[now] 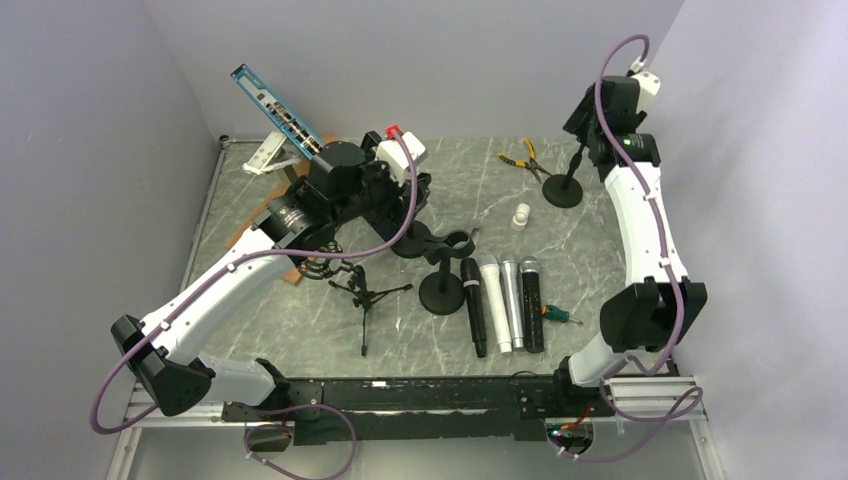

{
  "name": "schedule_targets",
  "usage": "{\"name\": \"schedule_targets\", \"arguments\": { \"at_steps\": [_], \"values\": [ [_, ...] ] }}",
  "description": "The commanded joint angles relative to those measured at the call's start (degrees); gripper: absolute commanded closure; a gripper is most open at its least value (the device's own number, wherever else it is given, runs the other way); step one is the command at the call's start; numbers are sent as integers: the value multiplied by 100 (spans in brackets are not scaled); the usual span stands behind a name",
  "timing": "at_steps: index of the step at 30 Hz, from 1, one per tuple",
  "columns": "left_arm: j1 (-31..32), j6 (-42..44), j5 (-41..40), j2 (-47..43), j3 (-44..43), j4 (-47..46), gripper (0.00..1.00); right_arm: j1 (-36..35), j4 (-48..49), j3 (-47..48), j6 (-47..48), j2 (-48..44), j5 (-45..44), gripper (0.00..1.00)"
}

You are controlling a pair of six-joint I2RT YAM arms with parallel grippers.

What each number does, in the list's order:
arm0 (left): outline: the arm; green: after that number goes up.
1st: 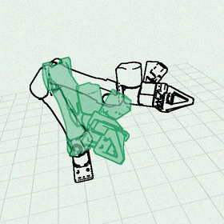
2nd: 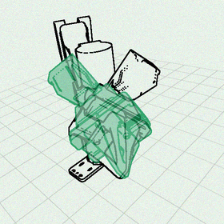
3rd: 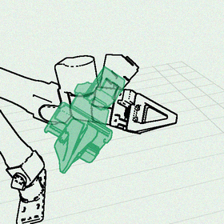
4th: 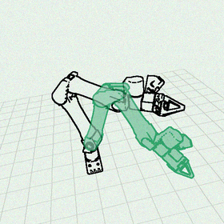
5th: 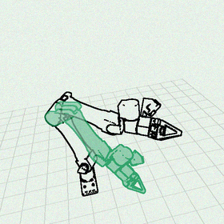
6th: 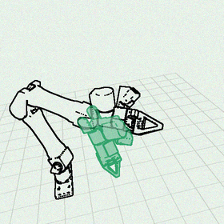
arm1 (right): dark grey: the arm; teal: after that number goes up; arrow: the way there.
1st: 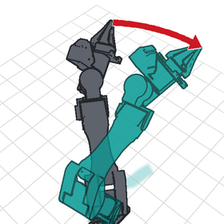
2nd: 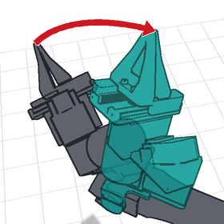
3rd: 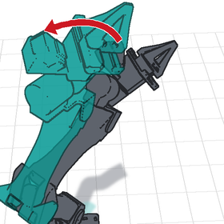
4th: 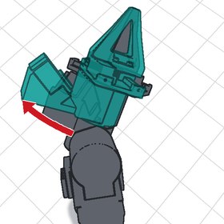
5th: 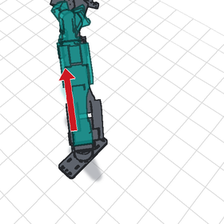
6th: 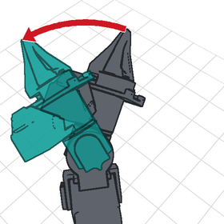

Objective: Remove the microphone from the stand

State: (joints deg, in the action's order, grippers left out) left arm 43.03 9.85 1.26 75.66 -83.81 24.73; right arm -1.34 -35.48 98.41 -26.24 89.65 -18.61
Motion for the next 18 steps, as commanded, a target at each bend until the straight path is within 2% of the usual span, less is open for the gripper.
{"name": "schedule_targets", "arguments": {
  "at_steps": [1, 3, 6, 15, 18],
  "values": [
    [63, 57, -57, -42, -34, -100, 0, 452, 144, 682, -242, 425, -427, 27],
    [69, 46, -29, -47, -47, -87, 1, 619, 170, 888, -322, 625, -382, 18],
    [87, 32, 5, -63, -65, -77, 1, 797, 250, 1052, -527, 931, -441, 17],
    [145, 39, 17, -95, -61, -79, 1, 877, 1672, 491, -741, 1061, -485, 24],
    [156, 35, 23, -116, -67, -75, 1, 875, 1672, 638, -765, 1207, -449, 28]
  ]
}}
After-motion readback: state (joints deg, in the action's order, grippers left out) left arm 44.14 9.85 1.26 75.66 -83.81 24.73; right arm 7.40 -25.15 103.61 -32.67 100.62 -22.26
